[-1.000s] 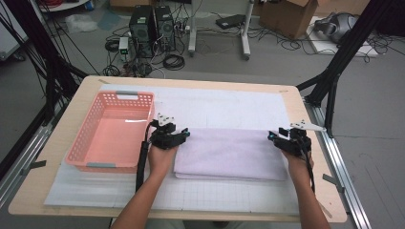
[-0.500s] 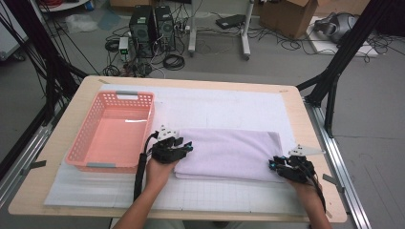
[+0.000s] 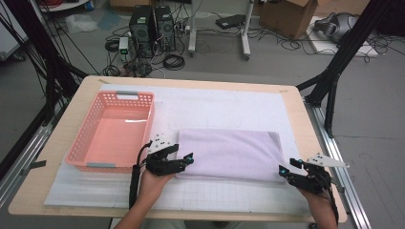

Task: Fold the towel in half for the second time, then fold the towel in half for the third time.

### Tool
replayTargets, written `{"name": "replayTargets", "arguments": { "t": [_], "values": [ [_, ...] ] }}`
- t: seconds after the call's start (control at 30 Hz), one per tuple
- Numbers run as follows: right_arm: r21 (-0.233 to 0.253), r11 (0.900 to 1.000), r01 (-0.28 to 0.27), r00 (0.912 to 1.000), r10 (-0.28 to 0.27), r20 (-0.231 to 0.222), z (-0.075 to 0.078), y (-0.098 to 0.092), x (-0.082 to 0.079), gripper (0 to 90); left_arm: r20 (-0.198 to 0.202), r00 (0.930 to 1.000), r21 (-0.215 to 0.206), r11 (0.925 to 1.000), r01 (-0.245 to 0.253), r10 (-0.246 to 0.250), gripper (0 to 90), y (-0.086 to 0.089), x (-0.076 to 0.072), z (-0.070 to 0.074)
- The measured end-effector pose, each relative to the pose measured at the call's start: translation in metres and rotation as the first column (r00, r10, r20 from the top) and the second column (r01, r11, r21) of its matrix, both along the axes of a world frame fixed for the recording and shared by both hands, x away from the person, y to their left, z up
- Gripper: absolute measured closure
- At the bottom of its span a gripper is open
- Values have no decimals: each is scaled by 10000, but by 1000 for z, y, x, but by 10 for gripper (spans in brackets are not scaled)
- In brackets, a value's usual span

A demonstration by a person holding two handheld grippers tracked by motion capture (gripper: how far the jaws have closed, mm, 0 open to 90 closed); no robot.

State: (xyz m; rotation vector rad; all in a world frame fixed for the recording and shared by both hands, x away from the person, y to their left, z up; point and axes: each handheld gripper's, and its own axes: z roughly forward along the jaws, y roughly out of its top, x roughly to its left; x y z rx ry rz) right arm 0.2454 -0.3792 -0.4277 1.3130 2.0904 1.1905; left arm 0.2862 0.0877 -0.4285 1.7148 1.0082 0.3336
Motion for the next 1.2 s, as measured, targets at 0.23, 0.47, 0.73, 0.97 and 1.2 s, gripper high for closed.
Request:
{"name": "replayTargets", "arguments": {
  "t": [0.23, 0.47, 0.73, 0.97, 1.2],
  "values": [
    [45, 9994, 334, 9951, -336, 925, 10, 5, -10, 204, 334, 9985, -436, 9981, 443, -429, 205, 1, -7, 5],
    [-118, 9997, 229, 9913, -211, 1301, 12, 2, -12, 188, 573, 9979, -423, 9986, 319, -294, 216, 4, -12, 7],
    [146, 9986, 500, 9904, -515, 1280, 12, -5, -15, 184, 568, 9980, -281, 9992, 286, -270, 217, 5, -14, 6],
    [104, 9991, 412, 9911, -421, 1262, 11, -4, -14, 185, 540, 9979, -304, 9989, 366, -349, 219, 6, -15, 6],
    [150, 9994, 299, 9936, -314, 1086, 9, -3, -13, 185, 552, 9981, -217, 9994, 279, -267, 221, 6, -16, 5]
  ]
}}
